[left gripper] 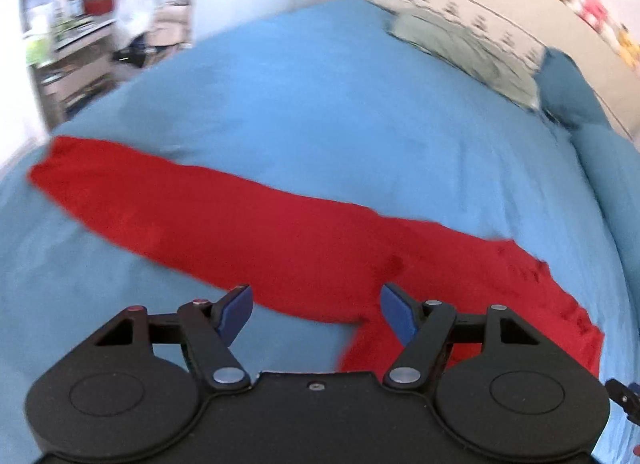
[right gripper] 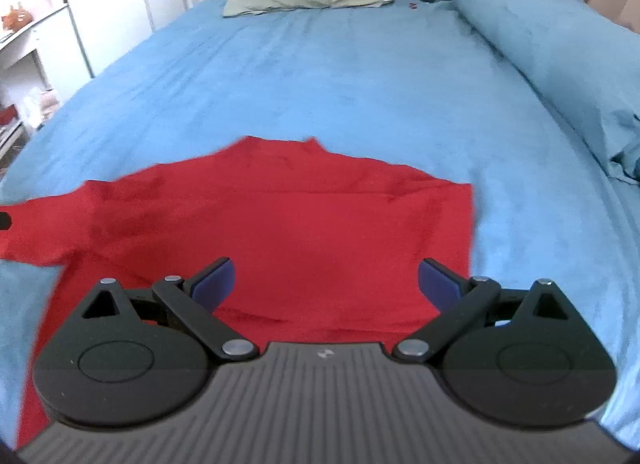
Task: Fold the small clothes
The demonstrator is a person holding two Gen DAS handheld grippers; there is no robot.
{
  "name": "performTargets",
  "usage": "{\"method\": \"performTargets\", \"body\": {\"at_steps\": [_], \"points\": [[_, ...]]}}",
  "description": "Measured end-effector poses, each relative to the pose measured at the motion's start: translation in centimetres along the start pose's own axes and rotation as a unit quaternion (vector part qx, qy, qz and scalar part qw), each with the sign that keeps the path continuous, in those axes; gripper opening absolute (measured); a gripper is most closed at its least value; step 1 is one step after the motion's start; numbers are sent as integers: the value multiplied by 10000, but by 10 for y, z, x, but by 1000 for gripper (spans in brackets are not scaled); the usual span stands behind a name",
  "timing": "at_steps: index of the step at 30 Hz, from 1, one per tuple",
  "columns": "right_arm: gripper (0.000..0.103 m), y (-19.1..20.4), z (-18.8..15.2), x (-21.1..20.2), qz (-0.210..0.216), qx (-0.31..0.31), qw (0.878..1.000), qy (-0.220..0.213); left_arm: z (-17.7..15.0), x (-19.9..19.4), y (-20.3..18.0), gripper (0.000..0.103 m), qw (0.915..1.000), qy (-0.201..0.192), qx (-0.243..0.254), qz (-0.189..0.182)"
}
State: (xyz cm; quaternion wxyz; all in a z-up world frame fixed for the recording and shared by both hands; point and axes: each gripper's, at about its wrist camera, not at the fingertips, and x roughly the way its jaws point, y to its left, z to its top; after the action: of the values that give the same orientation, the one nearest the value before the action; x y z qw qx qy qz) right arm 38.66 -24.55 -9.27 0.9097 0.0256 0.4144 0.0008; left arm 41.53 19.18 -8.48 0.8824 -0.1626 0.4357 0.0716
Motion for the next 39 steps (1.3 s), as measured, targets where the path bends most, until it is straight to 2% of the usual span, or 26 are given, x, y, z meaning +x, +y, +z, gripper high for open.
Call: {"method": "performTargets", "body": {"at_steps": [1,2,4,9,13,15,19,21,25,30,33,34,35,39], "points": [[103,9,3,-3,51,-38,10000,28,3,-2,10,78,9999,-24,-68,84],[103,17,4,-5,104,-61,9999,53,5,-3,24,85,9996,-56,-144,221],[103,34,7,-7,255,-47,9996,90,9,-3,47,89,9982,-195,-295,488],[103,72,5,8,507,19,9984,258,19,16,105,92,9927,-351,-759,868],[103,96,-2,22,540,-61,9980,330,30,45,146,92,9913,-398,-804,962],[103,105,-8,26,542,-95,9977,399,37,61,165,88,9914,-424,-774,962],[103,110,-19,36,471,-161,9976,474,43,80,198,73,9898,-386,-878,1051],[103,110,-24,40,385,-162,9979,499,45,88,210,71,9888,-404,-985,1050],[103,106,-32,47,302,-19,9983,505,51,94,209,70,9890,-543,-710,1174],[103,98,-37,53,233,183,9981,543,59,104,208,57,9888,-593,-479,1283],[103,94,-36,52,197,239,9983,498,62,108,211,34,9880,-616,-516,1318],[103,92,-36,52,190,249,9983,489,64,108,212,19,9875,-603,-509,1364],[103,91,-36,53,183,255,9984,480,65,108,210,10,9870,-582,-484,1418],[103,84,-36,52,128,300,9985,439,72,101,189,8,9844,-620,-110,1640]]}}
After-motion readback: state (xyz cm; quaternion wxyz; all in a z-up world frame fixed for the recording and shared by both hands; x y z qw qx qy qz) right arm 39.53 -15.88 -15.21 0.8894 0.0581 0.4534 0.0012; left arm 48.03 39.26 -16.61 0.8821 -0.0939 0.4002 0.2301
